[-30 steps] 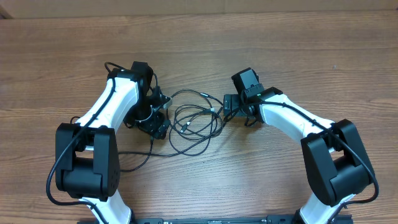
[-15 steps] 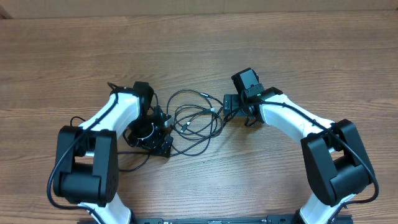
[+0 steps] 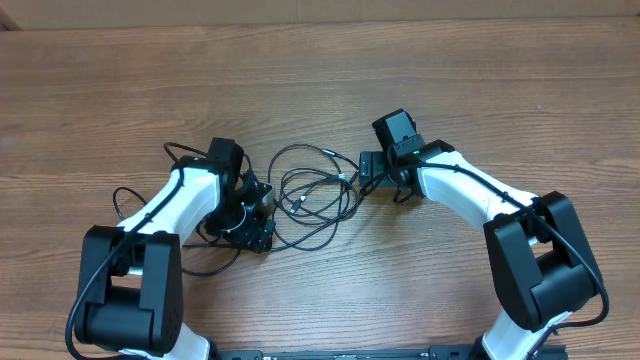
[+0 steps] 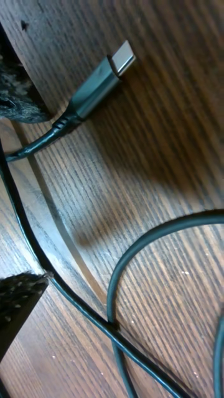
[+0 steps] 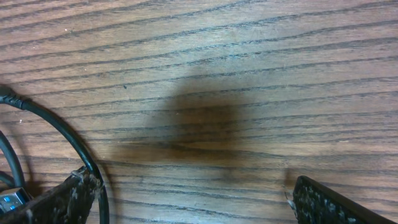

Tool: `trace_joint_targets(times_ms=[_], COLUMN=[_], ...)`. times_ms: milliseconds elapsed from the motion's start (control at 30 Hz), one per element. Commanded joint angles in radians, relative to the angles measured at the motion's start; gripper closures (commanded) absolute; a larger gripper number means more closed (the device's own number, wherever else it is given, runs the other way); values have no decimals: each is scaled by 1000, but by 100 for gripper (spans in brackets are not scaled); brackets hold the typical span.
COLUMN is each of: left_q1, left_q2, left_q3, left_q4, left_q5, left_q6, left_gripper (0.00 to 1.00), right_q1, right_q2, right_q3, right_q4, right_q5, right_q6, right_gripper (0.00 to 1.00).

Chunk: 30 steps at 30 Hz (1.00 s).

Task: Untangle cables

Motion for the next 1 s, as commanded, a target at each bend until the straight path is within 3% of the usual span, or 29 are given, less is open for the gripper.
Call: trace_joint_targets(times_ms=[0, 233, 400, 567, 767, 933, 967], left_q1=[-8, -8, -8, -8, -7, -7, -7], left_q2=[136, 136, 136, 135, 135, 135, 135], left_q3=[-129, -222, -223, -200, -51, 79, 98], left_q4=[142, 278, 288, 285, 154, 19, -2], left_q5=[-39, -37, -37, -37, -38, -39, -39], left_q6=[33, 119, 132, 132, 95, 25, 12], left_gripper=[22, 27, 21, 22, 23, 15, 8], right_q1=[-1, -1, -2, -2, -2, -2, -2], right_q2=[2, 2, 2, 2, 2, 2, 2], right_q3=[-6, -6, -6, -6, -6, -6, -6], right_q4=[4, 3, 1, 2, 4, 5, 5], right_q5=[-5, -4, -4, -4, -5, -5, -4], right_q6=[5, 4, 5, 5, 5, 5, 5], right_gripper=[0, 0, 0, 0, 0, 0, 0])
